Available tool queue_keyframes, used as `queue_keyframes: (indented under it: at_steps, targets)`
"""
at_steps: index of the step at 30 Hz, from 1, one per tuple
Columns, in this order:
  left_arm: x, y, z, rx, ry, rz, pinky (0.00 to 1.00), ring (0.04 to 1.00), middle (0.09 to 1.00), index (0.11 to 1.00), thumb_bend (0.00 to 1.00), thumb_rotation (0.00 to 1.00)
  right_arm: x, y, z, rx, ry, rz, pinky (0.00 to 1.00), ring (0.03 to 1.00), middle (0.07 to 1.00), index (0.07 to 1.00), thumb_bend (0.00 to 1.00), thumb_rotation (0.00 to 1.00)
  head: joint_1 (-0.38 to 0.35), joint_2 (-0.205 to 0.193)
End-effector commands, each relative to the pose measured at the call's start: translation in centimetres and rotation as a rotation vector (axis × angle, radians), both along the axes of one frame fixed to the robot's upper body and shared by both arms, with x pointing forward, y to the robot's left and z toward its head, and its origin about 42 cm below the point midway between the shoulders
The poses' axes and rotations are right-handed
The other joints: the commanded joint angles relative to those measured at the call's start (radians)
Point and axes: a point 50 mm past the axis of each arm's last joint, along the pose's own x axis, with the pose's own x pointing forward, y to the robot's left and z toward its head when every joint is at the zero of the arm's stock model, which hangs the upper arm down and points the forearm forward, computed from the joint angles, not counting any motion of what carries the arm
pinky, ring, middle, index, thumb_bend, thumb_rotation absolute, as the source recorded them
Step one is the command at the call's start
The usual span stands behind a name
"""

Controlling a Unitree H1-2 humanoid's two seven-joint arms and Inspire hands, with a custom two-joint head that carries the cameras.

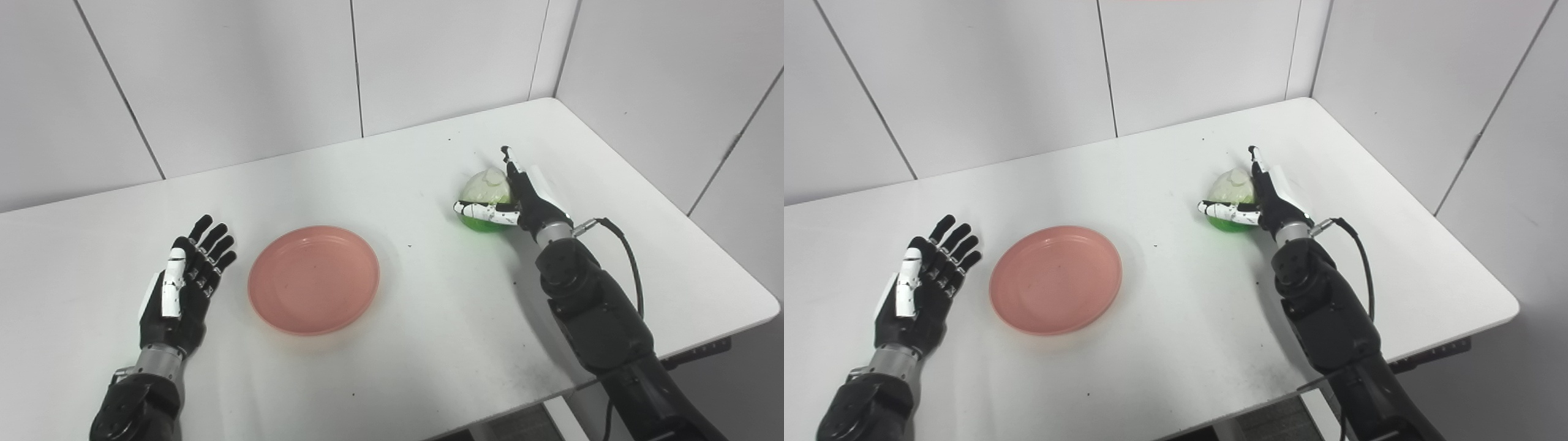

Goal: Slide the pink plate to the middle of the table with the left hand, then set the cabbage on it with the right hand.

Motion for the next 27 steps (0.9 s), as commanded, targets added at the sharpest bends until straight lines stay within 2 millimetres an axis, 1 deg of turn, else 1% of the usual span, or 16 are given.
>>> queue_keyframes:
  at_steps: [1, 10, 14, 17, 19, 22, 27]
  targets:
    - [-1.52, 0.91, -2.58, 0.001, 0.104, 0.011, 0.92, 0.916, 0.915, 0.906, 0.49, 1.00, 1.16, -0.24, 2.52, -0.021, -0.062, 0.003, 0.75, 0.899, 0.961, 1.000, 1.00, 0.53, 0.001, 0.000]
    - [-1.61, 0.94, -2.61, 0.007, 0.103, 0.008, 0.92, 0.915, 0.917, 0.907, 0.50, 1.00, 1.62, -0.22, 2.45, -0.035, -0.034, 0.012, 0.75, 0.893, 0.950, 0.992, 1.00, 0.50, 0.001, 0.003]
    - [-1.62, 0.96, -2.59, 0.006, 0.107, 0.006, 0.92, 0.917, 0.917, 0.908, 0.50, 1.00, 1.64, -0.05, 2.44, -0.036, -0.009, 0.020, 0.78, 0.910, 0.961, 0.998, 1.00, 0.48, 0.001, 0.004]
    - [-1.65, 0.96, -2.57, 0.007, 0.105, 0.005, 0.92, 0.916, 0.916, 0.906, 0.49, 1.00, 1.68, -0.07, 2.36, -0.057, 0.015, 0.031, 0.77, 0.896, 0.946, 0.988, 1.00, 0.45, 0.001, 0.004]
    - [-1.64, 0.95, -2.52, 0.004, 0.107, 0.007, 0.92, 0.918, 0.917, 0.905, 0.49, 1.00, 1.66, -0.22, 2.36, -0.070, 0.036, 0.044, 0.75, 0.888, 0.938, 0.984, 1.00, 0.45, 0.003, 0.007]
    - [-1.65, 0.96, -2.49, 0.006, 0.105, 0.008, 0.92, 0.917, 0.917, 0.907, 0.49, 1.00, 1.63, -0.40, 2.43, -0.083, 0.074, 0.069, 0.77, 0.901, 0.947, 0.990, 1.00, 0.47, 0.003, 0.007]
    - [-1.65, 0.95, -2.51, 0.003, 0.104, 0.004, 0.92, 0.920, 0.920, 0.911, 0.50, 1.00, 1.56, -0.48, 2.67, -0.094, 0.113, 0.093, 0.78, 0.897, 0.944, 0.983, 1.00, 0.44, 0.003, 0.007]
